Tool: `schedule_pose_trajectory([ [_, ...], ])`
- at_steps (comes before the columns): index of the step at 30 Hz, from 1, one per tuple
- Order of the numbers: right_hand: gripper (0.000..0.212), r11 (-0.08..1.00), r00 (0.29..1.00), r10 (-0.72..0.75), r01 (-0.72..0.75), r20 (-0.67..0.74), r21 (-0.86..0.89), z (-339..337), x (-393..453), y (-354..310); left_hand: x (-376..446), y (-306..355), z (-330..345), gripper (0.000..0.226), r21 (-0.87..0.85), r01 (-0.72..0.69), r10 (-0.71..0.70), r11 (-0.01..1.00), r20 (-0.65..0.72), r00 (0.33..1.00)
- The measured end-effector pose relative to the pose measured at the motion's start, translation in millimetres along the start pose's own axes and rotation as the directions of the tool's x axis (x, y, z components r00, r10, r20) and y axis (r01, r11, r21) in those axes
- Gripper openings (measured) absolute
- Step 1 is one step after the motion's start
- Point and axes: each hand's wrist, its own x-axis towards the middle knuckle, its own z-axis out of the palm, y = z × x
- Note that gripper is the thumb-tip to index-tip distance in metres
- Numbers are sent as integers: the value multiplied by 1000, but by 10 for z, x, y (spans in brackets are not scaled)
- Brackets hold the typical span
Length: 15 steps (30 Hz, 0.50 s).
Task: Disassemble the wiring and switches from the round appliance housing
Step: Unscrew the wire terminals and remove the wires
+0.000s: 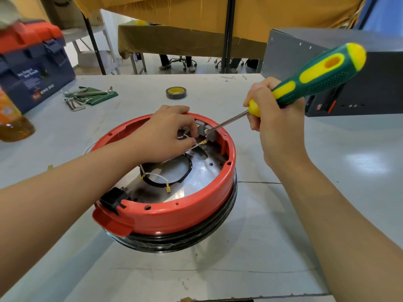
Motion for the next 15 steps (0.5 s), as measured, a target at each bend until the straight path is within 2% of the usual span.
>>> schedule_pose_trajectory([
  [6,22,998,995,-22,28,94,-54,-21,-9,-36,28,-78,38,24,6,19,-18,1000,-82,996],
  [11,31,988,990,-74,90,122,-128,-42,-25,-70,15,-87,29,46,-2,25,-25,1000,-23,999],
  [15,31,978,989,-104,121,106,-169,-44,-20,-102,-5,-64,21,47,-35,-32,32,999,-6,999],
])
